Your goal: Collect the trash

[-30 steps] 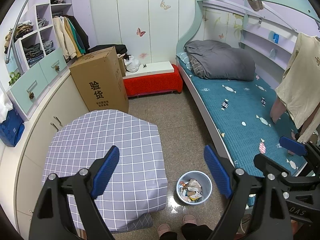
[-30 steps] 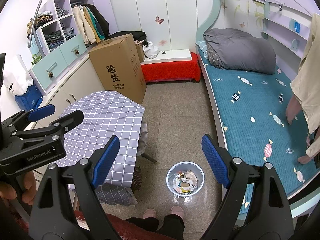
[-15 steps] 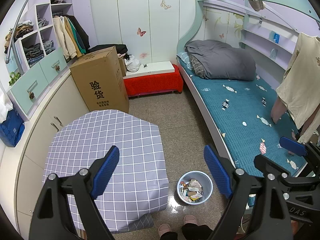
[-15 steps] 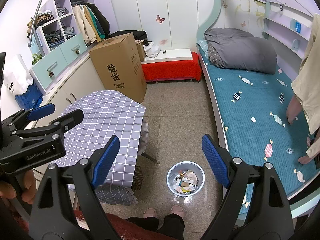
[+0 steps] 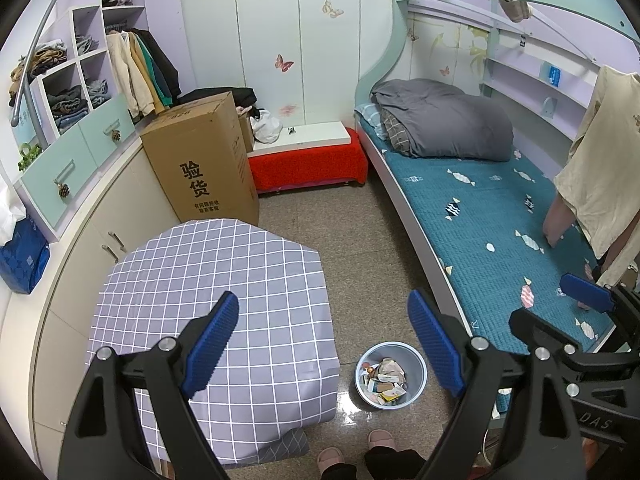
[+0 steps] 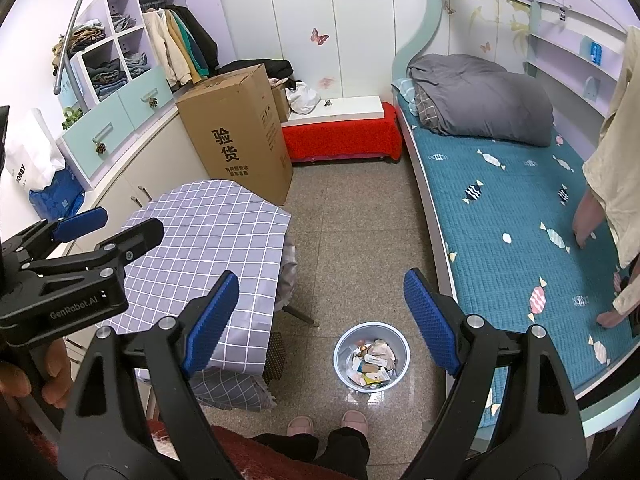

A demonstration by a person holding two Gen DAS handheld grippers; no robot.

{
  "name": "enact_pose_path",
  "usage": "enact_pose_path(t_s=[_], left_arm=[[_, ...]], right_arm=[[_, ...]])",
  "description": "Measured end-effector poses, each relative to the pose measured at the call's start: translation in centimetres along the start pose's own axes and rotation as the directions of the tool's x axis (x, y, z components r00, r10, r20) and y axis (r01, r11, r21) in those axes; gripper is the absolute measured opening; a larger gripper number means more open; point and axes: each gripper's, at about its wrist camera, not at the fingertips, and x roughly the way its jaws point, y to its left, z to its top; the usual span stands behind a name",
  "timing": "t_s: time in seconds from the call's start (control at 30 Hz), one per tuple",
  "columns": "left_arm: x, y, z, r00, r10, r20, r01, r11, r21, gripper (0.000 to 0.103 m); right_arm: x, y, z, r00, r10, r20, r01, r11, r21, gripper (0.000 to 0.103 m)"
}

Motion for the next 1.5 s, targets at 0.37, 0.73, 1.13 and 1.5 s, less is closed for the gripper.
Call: enact_pose_path(t_s=[0.37, 0.73, 1.13, 1.5], left_arm=[[0.0, 0.0, 0.0, 1.0, 0.0, -0.002, 0.0, 1.0, -0.001, 0.085], [0.1, 0.0, 0.0, 1.0, 0.0, -0.003, 0.0, 1.0, -0.002, 0.085], [0.5, 0.0, -0.1, 1.0, 0.001, -0.008, -0.001, 1.0, -0.003, 0.085], [0.8, 0.1, -0.2, 1.0, 0.003, -0.011, -0.003, 1.0, -0.003, 0.085]], right_arm=[[0.1, 0.1, 0.0, 1.0, 0.0, -0.002, 0.0, 1.0, -0.001, 0.083], [0.5, 0.3, -0.1, 1.0, 0.003, -0.008, -0.003, 1.0, -0.001, 0.083], [1.0, 0.6, -0.2, 1.0, 0.006, -0.015, -0.006, 1.0, 0.001, 0.083], [1.7, 0.8, -0.2, 1.0, 0.008, -0.022, -0.008, 1.0, 0.005, 0.083]])
